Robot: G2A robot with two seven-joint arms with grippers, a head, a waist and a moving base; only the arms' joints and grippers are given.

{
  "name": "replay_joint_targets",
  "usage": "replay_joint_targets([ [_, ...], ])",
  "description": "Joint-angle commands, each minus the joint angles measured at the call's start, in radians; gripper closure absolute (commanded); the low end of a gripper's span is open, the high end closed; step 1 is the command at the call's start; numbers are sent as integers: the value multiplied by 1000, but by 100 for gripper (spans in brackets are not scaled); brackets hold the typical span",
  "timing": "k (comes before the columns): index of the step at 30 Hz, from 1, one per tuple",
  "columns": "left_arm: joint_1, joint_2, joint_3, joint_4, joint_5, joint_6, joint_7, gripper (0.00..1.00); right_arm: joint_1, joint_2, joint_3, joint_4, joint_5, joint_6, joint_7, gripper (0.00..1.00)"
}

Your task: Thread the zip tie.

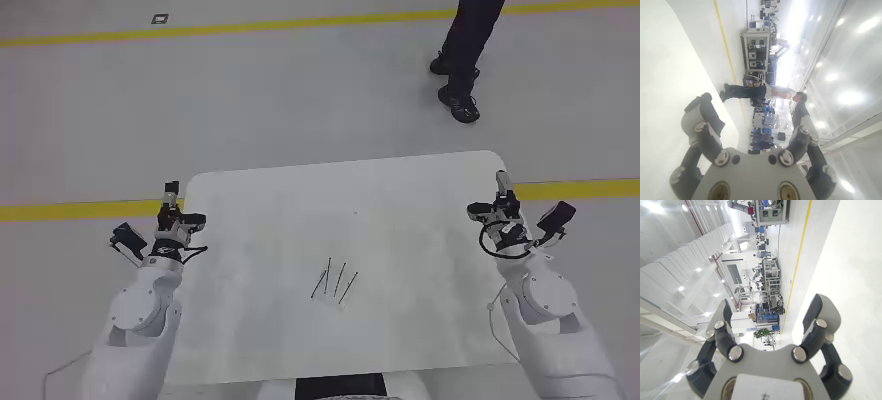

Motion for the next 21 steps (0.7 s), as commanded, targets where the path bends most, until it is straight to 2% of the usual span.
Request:
replay_joint_targets([
  [1, 7, 2, 23, -30, 70, -14, -61, 0, 0, 0, 0, 0, 0, 0, 0, 0],
  [5, 29, 9, 51, -53, 182, 4, -160, 0, 0, 0, 0, 0, 0, 0, 0, 0],
  [7, 38, 15, 55, -61, 234, -3, -228, 0, 0, 0, 0, 0, 0, 0, 0, 0],
  [19, 38, 15, 55, -61, 234, -3, -228, 0, 0, 0, 0, 0, 0, 0, 0, 0],
  [20, 36, 16, 62, -70, 259, -8, -241, 0, 0, 0, 0, 0, 0, 0, 0, 0],
  [21, 33, 18, 81, -80, 324, -12, -267, 0, 0, 0, 0, 0, 0, 0, 0, 0],
])
